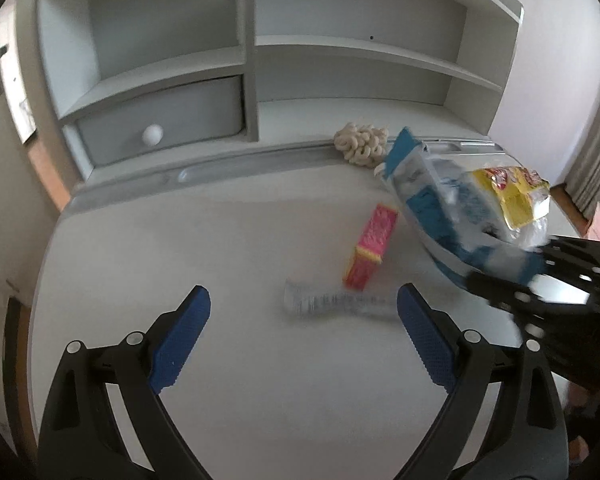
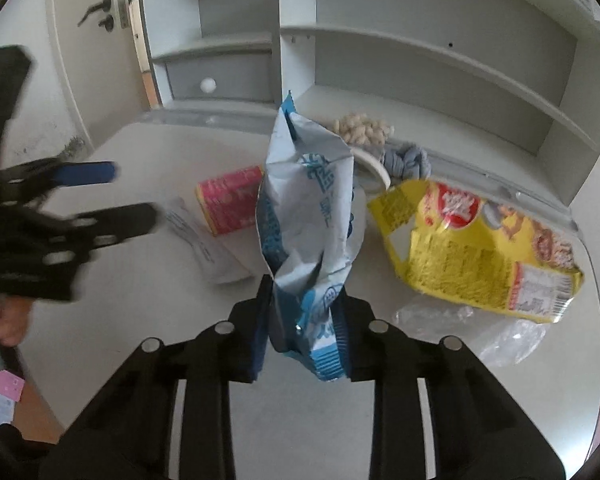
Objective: Collect trash
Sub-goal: 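Grasp the blue-white snack bag with the right tool while the left tool grasps the pink box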
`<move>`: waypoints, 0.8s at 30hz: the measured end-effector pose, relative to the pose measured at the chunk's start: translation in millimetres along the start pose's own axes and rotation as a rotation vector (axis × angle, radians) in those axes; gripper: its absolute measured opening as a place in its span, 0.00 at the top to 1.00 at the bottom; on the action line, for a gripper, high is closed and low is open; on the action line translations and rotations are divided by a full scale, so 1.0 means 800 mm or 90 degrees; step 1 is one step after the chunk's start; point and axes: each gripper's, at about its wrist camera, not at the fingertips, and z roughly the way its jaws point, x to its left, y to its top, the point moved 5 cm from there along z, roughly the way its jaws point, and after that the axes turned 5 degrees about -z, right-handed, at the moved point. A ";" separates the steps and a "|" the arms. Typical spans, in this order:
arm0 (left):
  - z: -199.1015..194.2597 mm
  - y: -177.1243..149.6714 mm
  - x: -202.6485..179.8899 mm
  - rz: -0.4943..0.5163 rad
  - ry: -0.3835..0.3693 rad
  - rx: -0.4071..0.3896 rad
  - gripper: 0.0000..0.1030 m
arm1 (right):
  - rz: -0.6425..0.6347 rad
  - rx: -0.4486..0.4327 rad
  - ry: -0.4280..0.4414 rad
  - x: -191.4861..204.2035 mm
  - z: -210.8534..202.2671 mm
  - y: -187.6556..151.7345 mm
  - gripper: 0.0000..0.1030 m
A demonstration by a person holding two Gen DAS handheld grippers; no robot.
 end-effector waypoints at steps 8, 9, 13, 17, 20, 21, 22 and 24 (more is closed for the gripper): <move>0.047 0.019 -0.030 0.034 -0.029 0.032 0.13 | 0.024 -0.029 0.024 -0.012 -0.049 0.004 0.72; 0.051 0.019 -0.032 0.035 -0.027 0.034 0.18 | 0.028 -0.030 0.027 -0.014 -0.054 0.002 0.72; 0.063 0.022 -0.044 0.047 -0.021 0.049 0.35 | 0.039 -0.036 0.031 -0.024 -0.069 -0.005 0.72; 0.064 0.021 -0.057 0.057 -0.036 0.069 0.83 | 0.049 -0.045 0.032 -0.033 -0.084 -0.015 0.73; 0.047 0.024 -0.069 0.064 -0.022 0.053 0.84 | 0.065 -0.056 0.033 -0.045 -0.100 -0.025 0.73; 0.040 0.024 -0.074 0.066 -0.019 0.048 0.84 | 0.074 -0.061 0.032 -0.052 -0.107 -0.030 0.73; 0.034 0.025 -0.079 0.067 -0.018 0.043 0.84 | 0.082 -0.065 0.028 -0.060 -0.115 -0.037 0.72; 0.018 0.025 -0.090 0.069 -0.014 0.029 0.84 | 0.095 -0.072 0.014 -0.073 -0.128 -0.047 0.72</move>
